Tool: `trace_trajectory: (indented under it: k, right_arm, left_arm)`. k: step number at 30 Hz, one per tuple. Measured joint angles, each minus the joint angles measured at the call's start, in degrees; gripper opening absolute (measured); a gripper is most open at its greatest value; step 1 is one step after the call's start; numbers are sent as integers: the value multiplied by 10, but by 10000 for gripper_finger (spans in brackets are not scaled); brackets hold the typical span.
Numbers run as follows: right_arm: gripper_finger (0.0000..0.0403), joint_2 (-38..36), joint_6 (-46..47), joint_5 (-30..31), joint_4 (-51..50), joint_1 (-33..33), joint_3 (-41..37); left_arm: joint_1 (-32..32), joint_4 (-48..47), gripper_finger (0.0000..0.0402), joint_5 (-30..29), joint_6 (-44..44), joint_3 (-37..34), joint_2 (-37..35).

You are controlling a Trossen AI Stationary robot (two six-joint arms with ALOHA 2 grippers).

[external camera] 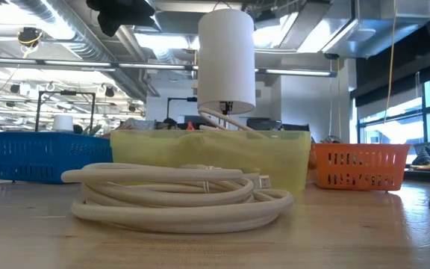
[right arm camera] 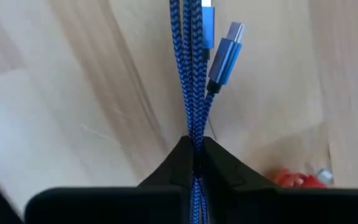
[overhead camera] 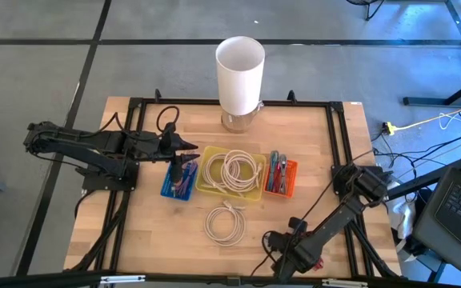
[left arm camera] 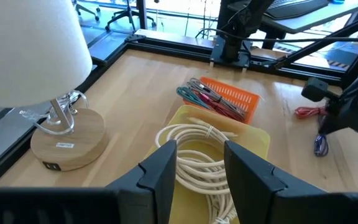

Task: Pick & Place USB Port
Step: Put the dark blue patterned USB cable into the orange bin

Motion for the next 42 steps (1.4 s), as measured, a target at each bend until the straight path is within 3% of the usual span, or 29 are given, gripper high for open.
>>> trace_trajectory:
  k: [5,9,12,15,20,25,31,37,42]
  right_arm:
    - [8,-13,0,20,-49,-1,43]
    - [7,-14,21,128,-159,-4,110]
    - [7,-16,106,228,-244,-17,143]
    - [7,-17,206,288,-324,-39,153]
    - [7,-49,237,376,-309,-85,123]
    - [7,-128,239,408,-322,-140,45]
    - [7,-309,315,406,-295,-155,-126]
    - [7,-467,324,413,-77,-136,-271]
    - [7,-502,268,404,74,-163,-353]
  left_arm:
    - [0,0,127,0,0,0,0]
    - [0,0,127,0,0,0,0]
    - [0,0,127,0,0,0,0]
    - [0,0,127,0,0,0,0]
    - [0,0,127,1,-6,0,0]
    - [0,-1,127,13,-7,0,0]
    - [0,0,127,22,-7,0,0]
    - [0,0,127,20,-6,0,0]
    - [0,0,127,18,-5,0,0]
